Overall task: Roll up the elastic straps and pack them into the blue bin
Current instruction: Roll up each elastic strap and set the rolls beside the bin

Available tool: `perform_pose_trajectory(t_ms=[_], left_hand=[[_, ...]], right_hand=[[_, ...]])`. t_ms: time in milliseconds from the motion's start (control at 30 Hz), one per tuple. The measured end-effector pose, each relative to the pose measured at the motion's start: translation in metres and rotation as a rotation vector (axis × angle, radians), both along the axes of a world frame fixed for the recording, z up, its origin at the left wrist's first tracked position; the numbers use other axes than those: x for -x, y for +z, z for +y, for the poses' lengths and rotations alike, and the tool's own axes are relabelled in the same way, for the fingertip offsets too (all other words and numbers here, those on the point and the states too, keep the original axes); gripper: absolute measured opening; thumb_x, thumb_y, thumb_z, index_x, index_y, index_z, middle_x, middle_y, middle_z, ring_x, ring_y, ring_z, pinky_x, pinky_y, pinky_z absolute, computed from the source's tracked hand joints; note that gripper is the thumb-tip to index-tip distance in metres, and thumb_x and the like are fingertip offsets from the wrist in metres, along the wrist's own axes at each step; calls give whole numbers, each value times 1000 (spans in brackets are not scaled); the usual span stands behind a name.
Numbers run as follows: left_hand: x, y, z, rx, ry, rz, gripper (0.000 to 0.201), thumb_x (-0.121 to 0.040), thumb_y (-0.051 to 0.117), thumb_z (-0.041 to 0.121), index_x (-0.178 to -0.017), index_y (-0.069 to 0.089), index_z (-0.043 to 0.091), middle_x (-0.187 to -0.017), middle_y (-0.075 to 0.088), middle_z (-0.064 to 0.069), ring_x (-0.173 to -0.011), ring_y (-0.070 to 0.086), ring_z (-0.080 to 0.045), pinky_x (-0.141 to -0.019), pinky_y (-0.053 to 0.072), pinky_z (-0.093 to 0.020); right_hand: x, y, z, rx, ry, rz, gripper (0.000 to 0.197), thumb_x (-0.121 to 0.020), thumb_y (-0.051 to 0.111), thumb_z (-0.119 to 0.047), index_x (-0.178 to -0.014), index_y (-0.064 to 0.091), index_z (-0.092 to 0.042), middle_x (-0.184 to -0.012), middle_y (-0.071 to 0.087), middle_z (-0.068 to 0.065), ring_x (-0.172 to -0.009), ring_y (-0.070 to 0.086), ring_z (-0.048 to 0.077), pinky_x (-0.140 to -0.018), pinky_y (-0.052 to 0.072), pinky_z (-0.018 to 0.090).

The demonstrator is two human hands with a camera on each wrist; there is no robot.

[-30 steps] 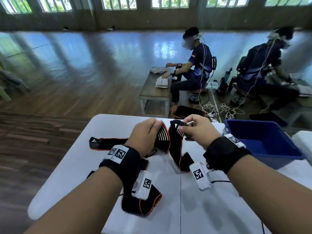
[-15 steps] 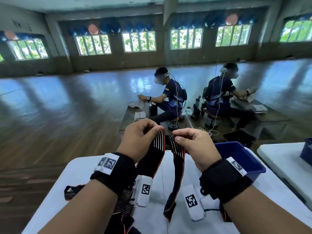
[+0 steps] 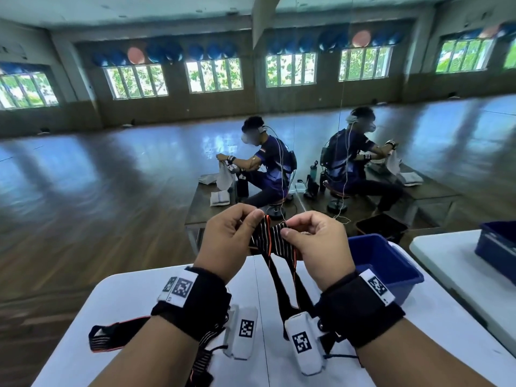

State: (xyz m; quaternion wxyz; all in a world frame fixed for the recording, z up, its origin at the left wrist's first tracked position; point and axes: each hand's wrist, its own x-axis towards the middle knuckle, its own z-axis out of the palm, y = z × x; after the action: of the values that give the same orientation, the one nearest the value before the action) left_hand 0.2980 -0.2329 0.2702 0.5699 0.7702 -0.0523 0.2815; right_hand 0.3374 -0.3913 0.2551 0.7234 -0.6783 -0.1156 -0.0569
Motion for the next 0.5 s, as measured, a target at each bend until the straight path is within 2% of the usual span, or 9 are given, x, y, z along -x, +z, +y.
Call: perform_pose_trajectory(t_ms=[33,100,200,267,333,367,433,500], left_hand=[[1,0,-2,5,-4,-5,17,-99,60,9,-84,68,4,-71,67,-7,-58,61,-1,-53,48,-12],[2,1,-4,0,0,-18,17,-98,60,8,-85,68,1,-71,67,-8,-58,60,1,-53,48,-11],[1,-2,-6,-8,25,-26,15,-97,63,10,-85,70,5,-71,69,-6,-59,62,-1,-54,49,-13],[-2,-7,-5,-38,72,-35,13,-96,66,15,-85,73,14,-71,71,-2,-61,64,-7,-57,54,-23],[-5,-12,-4,-58,119,-42,11,-94,69,20,-86,75,21,-74,73,2,-67,68,-14,-65,60,-39],[-4,-13,-6,-60,136,-48,10,-94,69,21,-86,76,23,-75,74,4,-69,70,-15,-69,61,-43],[-2,-15,-9,-78,167,-69,11,-94,69,21,-87,78,25,-77,75,9,-71,70,-12,-72,60,-45],[2,-16,-12,-135,189,-97,13,-96,66,23,-91,78,26,-80,75,13,-74,70,-7,-73,59,-42]], right_hand=[[0,0,0,3,-9,2,13,-79,74,5,-81,69,-7,-80,72,19,-71,71,33,-69,62,46],[1,0,0,-3,3,11,15,-79,74,6,-80,69,-8,-77,72,15,-70,71,30,-68,62,48],[10,3,1,-35,74,20,17,-81,72,8,-80,68,-8,-70,69,5,-64,68,20,-58,60,38],[15,5,5,-46,95,20,19,-82,70,9,-80,68,-10,-71,69,5,-64,68,18,-56,60,35],[18,5,9,-51,93,34,21,-85,67,10,-81,68,-11,-72,70,4,-62,68,14,-51,56,28],[19,5,11,-58,91,47,22,-86,65,11,-82,68,-11,-71,71,4,-61,68,13,-50,54,25],[22,5,14,-82,85,70,23,-86,63,12,-82,67,-10,-71,72,5,-63,69,16,-52,58,31],[24,5,15,-107,67,81,23,-87,63,12,-83,66,-10,-74,72,8,-67,70,21,-62,61,46]])
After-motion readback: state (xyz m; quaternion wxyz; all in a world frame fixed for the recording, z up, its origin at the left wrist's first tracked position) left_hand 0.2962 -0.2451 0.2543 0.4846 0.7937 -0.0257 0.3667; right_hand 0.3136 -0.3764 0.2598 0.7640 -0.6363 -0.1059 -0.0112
